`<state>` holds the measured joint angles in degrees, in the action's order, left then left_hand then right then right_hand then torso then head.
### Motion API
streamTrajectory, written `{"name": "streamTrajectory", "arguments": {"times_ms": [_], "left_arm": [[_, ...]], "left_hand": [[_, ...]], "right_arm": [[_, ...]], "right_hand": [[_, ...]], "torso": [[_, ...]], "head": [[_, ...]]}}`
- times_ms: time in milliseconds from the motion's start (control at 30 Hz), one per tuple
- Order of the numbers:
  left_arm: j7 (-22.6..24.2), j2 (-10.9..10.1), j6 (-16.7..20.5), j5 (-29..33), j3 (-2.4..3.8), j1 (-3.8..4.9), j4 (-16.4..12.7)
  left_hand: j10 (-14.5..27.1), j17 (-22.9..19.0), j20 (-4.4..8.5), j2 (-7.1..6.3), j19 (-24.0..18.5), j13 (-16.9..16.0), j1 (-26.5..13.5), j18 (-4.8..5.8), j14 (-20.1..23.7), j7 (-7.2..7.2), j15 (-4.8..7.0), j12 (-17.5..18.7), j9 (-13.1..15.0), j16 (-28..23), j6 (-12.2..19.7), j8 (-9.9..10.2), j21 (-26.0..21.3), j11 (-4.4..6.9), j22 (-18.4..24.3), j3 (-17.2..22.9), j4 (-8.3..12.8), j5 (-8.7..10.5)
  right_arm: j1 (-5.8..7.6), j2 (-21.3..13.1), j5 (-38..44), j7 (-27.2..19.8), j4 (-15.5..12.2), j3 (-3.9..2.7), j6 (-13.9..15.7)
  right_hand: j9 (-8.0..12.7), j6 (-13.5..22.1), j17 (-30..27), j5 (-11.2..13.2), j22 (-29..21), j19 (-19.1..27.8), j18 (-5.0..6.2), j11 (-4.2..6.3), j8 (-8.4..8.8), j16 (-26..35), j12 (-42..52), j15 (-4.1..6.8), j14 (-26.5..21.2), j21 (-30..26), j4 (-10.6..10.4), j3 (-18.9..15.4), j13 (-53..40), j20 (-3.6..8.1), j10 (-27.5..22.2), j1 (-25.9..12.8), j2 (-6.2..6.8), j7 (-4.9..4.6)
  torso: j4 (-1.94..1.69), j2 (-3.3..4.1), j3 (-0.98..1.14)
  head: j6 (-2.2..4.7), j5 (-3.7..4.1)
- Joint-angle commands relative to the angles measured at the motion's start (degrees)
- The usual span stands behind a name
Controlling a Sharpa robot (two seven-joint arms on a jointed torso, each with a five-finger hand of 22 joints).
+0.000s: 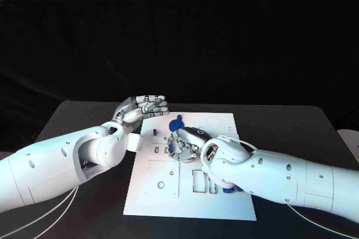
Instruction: Assemble the parts on the task board
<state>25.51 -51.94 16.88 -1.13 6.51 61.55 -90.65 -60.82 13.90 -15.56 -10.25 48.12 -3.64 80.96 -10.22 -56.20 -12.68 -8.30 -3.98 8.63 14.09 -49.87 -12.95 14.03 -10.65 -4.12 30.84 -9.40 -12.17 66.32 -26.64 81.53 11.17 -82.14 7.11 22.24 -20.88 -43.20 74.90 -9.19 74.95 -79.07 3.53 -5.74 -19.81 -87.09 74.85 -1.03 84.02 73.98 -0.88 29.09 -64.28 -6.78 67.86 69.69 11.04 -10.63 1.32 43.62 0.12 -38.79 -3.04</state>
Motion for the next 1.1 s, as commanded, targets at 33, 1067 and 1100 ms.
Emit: {"name": "streamTrajectory", "arguments": {"times_ms": [33, 1067, 1100], "left_arm": [[0.2, 0.1, -1.0, 0.1, 0.04, 0.05, 0.0], [-29.3, -1.0, -9.9, -34.0, 0.02, 0.94, 1.9], [-31.1, -0.9, -10.8, -35.4, 0.01, 1.32, 2.0]], "left_hand": [[0.1, 0.1, 0.0, -0.05, -0.3, -0.1, -0.4, -0.3, 0.3, -1.61, 0.06, 0.3, 0.0, -0.2, 0.3, 0.4, -0.3, -0.08, 0.1, 0.4, 0.0, 0.18], [-3.2, 61.4, 11.04, 2.59, 18.3, -39.5, -7.6, -0.29, -28.8, 5.13, 9.18, -50.3, 11.5, 68.9, 0.8, -17.0, 37.3, 7.97, -20.5, -11.4, -7.1, 5.72], [-5.6, 62.6, 11.24, 2.85, 18.1, -44.7, -9.2, -0.3, -29.3, 5.57, 9.47, -55.3, 12.6, 69.6, 0.9, -18.9, 38.3, 8.03, -21.1, -12.0, -7.3, 5.75]], "right_arm": [[-0.08, -0.2, 0.6, -1.1, -0.3, 0.03, 1.4], [6.92, -20.5, -35.3, -22.6, -11.0, -1.37, 0.3], [7.08, -21.0, -35.8, -22.6, -11.0, -1.37, 0.4]], "right_hand": [[0.1, 0.3, 6.6, 0.2, 0.4, 0.0, 0.84, -0.03, 0.24, 0.3, -0.4, -0.29, 4.0, -0.2, -0.2, -0.4, 0.1, -0.37, -0.6, -0.1, 0.38, -0.01], [0.5, 3.2, 4.8, 4.2, -0.7, 0.7, 1.25, -0.56, -1.77, 1.1, 1.3, -0.79, 3.4, -2.4, -3.5, -5.5, -1.5, -0.98, 0.7, 0.4, -3.49, -0.56], [0.4, 3.2, 4.7, 4.1, -0.7, 0.8, 1.26, -0.55, -1.83, 1.2, 1.3, -0.78, 3.4, -2.4, -3.5, -5.5, -1.5, -0.96, 0.6, 0.4, -3.5, -0.54]], "torso": [[-0.04, -0.01, 0.0], [0.88, -2.2, 0.12], [0.87, -2.27, 0.16]], "head": [[0.01, -0.01], [-0.23, -1.74], [-0.29, -1.78]]}}
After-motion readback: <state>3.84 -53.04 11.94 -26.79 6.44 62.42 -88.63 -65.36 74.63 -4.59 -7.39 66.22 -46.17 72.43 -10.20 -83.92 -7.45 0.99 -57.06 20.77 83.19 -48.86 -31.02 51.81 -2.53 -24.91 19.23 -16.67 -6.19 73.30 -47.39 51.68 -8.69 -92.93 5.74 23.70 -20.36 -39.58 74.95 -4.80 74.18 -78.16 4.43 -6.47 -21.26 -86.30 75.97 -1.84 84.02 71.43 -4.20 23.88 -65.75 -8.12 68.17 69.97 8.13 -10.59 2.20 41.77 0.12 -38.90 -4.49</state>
